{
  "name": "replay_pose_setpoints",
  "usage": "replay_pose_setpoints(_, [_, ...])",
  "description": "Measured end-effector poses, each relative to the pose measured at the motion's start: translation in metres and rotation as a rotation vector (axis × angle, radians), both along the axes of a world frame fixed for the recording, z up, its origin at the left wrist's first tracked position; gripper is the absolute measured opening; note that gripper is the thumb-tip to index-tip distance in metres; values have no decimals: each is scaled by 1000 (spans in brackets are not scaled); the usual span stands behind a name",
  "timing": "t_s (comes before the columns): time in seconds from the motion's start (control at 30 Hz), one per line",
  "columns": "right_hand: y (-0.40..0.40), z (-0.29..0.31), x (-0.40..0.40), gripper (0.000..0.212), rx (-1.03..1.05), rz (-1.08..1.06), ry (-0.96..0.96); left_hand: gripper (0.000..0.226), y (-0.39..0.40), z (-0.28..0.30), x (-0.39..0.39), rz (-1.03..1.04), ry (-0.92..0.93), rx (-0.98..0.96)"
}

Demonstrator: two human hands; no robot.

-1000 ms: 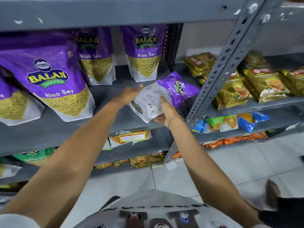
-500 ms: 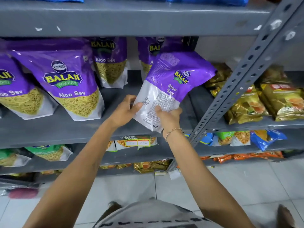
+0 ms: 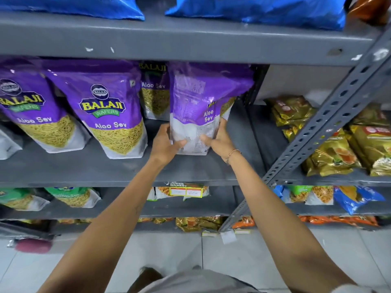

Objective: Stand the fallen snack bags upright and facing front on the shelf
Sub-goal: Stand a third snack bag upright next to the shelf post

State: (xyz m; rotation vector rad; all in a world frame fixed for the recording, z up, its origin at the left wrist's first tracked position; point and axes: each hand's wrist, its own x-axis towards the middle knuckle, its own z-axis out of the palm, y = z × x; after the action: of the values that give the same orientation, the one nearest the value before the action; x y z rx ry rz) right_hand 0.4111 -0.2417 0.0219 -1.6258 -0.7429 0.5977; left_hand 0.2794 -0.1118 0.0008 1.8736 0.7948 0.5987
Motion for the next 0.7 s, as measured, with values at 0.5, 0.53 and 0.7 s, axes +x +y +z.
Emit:
replay_pose_setpoints(0.5, [-2, -18, 5, 84, -13, 30, 44, 39, -67, -18, -5, 1, -153, 179])
replay_pose_setpoints(0.53, [-4, -17, 4, 79, -6, 25, 51, 48, -66, -17, -3, -1, -153, 175])
replay_pose_setpoints(0.7, [-15, -24, -27, 53, 110, -196, 61, 86, -55, -11, 4, 5, -221, -52])
